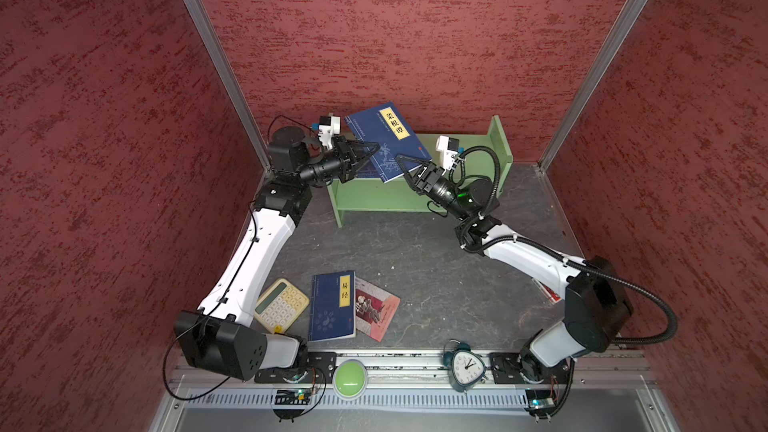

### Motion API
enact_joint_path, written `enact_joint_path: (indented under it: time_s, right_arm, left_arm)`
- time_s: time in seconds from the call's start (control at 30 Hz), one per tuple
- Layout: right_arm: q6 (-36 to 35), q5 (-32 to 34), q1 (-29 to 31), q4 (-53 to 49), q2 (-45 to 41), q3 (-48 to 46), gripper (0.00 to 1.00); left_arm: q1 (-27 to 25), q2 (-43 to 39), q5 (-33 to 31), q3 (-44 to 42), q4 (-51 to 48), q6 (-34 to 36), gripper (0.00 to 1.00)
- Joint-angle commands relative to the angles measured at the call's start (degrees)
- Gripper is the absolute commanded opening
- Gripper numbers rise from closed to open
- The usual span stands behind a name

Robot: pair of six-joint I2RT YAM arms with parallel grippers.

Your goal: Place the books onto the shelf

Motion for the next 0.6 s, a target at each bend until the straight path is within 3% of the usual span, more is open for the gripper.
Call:
enact_joint_path:
  time_s: [0.0, 0.13, 0.4, 0.57]
  right_arm:
    - [0.6, -1.3, 0.1, 3.6, 0.6, 2.3, 0.20]
    - [-0.2, -1.5, 0.0, 2.5, 0.3, 2.4, 0.12]
    - [-3.1, -5.2, -0.7, -5.5, -1.0, 5.5, 0.07]
    - [-4.7, -8.1, -1.7, -11.8, -1.9, 7.5, 0.07]
  left_arm:
    - [-0.1, -1.8, 1.5, -0.7, 1.7, -0.7, 0.09]
    - [-0.1, -2.5, 1.9, -1.5, 1.0, -0.4, 0.14]
    - [1.5, -3.8, 2.5, -3.0, 0.5, -0.3, 0.53]
    - [3.1, -4.4, 3.2, -3.0, 0.5, -0.8, 0.56]
